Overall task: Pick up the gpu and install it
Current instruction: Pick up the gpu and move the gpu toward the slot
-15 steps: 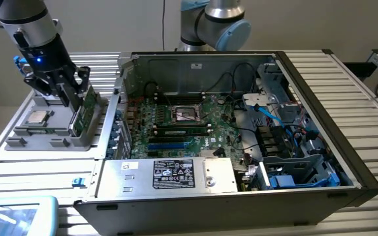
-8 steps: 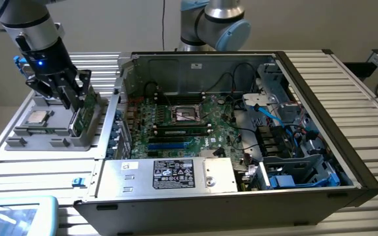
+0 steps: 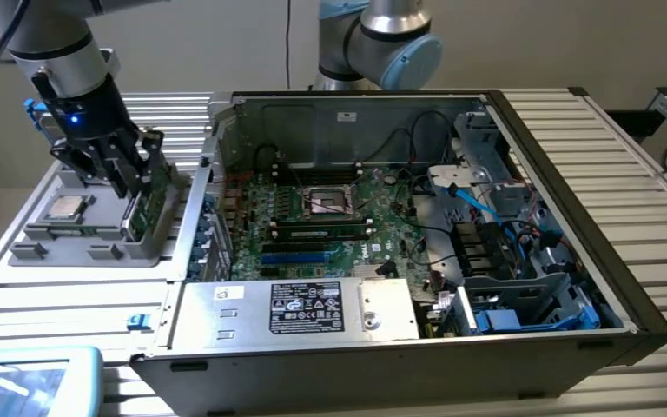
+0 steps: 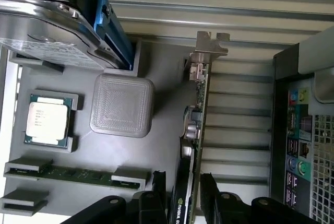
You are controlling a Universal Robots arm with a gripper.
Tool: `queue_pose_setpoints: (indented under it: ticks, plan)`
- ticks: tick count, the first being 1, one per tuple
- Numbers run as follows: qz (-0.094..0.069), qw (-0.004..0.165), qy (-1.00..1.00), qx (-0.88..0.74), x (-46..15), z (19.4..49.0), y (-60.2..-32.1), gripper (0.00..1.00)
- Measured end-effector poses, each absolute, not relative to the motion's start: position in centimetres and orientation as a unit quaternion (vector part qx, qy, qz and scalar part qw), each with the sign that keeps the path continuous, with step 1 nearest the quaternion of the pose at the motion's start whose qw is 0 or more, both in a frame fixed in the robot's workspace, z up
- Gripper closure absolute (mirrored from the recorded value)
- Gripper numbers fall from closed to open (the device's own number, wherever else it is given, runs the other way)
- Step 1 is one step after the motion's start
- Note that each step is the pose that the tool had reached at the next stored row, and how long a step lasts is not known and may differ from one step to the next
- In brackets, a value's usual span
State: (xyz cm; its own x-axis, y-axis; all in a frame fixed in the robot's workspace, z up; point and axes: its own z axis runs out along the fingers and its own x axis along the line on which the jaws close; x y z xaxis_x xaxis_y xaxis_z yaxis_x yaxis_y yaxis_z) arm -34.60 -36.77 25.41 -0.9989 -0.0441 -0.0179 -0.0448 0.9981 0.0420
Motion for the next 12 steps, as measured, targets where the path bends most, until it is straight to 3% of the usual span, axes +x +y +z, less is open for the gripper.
queue_pose_setpoints:
  ticks: [12]
  plan:
    - [0.014, 0.008, 1.000, -0.001, -34.43, 24.38, -36.77, 0.60]
